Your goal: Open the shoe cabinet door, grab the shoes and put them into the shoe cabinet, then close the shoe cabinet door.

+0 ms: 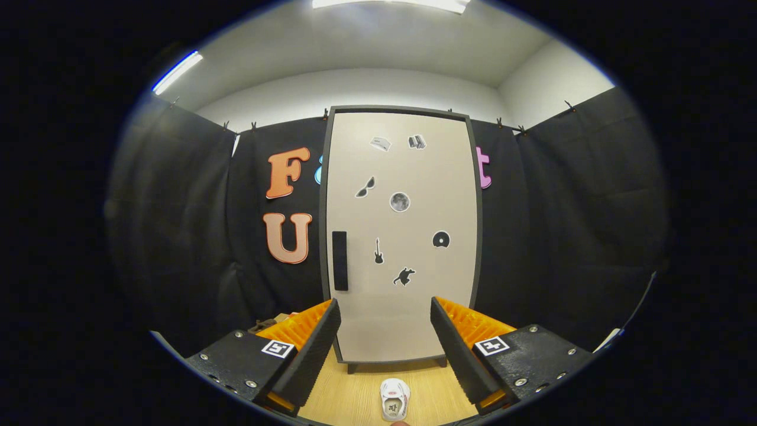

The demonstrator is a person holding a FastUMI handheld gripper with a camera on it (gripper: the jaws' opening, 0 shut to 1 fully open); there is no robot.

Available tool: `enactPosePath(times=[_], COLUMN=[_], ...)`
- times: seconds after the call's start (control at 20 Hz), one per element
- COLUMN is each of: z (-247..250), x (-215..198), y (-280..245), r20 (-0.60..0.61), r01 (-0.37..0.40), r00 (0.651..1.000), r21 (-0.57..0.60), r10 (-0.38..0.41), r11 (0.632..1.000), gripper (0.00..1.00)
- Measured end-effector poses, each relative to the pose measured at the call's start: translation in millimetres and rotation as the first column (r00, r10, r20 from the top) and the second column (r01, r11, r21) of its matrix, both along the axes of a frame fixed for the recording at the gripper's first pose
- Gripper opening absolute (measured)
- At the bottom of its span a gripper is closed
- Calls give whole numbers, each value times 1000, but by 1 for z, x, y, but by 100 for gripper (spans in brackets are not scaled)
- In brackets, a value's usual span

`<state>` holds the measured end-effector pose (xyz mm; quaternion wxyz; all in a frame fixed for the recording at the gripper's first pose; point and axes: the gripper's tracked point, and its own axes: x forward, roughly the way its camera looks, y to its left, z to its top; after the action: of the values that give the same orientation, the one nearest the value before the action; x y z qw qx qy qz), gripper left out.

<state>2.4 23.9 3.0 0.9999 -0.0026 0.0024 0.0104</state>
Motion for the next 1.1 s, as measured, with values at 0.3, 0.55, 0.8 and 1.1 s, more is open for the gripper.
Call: enactPosePath(times=[0.3, 0.55, 0.8, 1.1], z=[-4, -10, -18, -27], x=[28, 70, 126, 192], y=[35, 68, 89, 102], r20=[-15, -22, -28, -34], r01=[-51, -101, -122, -128], r00=[999, 995, 992, 991], r21=[0, 5, -4, 4], r10=[51, 101, 122, 128], r11=[999, 995, 993, 992], gripper=[95, 95, 95, 95])
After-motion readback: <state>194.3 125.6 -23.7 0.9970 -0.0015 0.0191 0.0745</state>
